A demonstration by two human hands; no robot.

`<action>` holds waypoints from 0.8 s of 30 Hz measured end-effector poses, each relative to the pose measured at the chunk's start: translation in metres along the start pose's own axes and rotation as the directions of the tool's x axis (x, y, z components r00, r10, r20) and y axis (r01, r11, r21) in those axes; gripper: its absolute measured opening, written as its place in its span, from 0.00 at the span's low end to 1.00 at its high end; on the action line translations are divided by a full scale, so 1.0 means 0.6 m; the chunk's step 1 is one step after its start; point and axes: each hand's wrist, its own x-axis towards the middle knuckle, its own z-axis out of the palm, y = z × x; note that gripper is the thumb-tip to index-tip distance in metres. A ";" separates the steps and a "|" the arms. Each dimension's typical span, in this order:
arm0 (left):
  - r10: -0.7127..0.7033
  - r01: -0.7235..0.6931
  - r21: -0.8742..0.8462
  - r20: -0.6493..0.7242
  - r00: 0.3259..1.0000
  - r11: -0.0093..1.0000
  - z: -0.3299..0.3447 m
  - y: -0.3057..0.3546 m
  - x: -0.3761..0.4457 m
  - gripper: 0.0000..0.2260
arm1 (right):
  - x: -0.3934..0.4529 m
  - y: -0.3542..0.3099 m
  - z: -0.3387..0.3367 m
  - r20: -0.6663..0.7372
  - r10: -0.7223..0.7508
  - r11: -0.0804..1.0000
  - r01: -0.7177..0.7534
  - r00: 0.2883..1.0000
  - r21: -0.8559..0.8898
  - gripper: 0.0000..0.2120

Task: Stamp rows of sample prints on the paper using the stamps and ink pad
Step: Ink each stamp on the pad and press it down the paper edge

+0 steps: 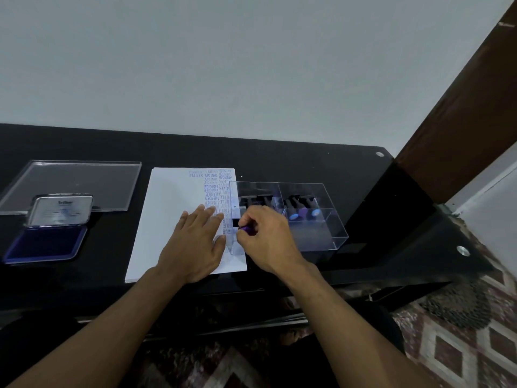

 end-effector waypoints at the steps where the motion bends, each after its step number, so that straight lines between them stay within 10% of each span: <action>1: 0.003 -0.003 -0.001 -0.003 1.000 1.000 0.000 0.001 -0.001 0.34 | 0.001 -0.001 0.001 0.007 0.013 1.000 -0.013 1.000 0.000 0.07; 24: -0.031 0.014 -0.203 -0.082 0.996 0.979 -0.029 0.014 0.007 0.26 | -0.001 -0.009 -0.028 0.050 0.082 0.997 -0.083 0.995 0.008 0.07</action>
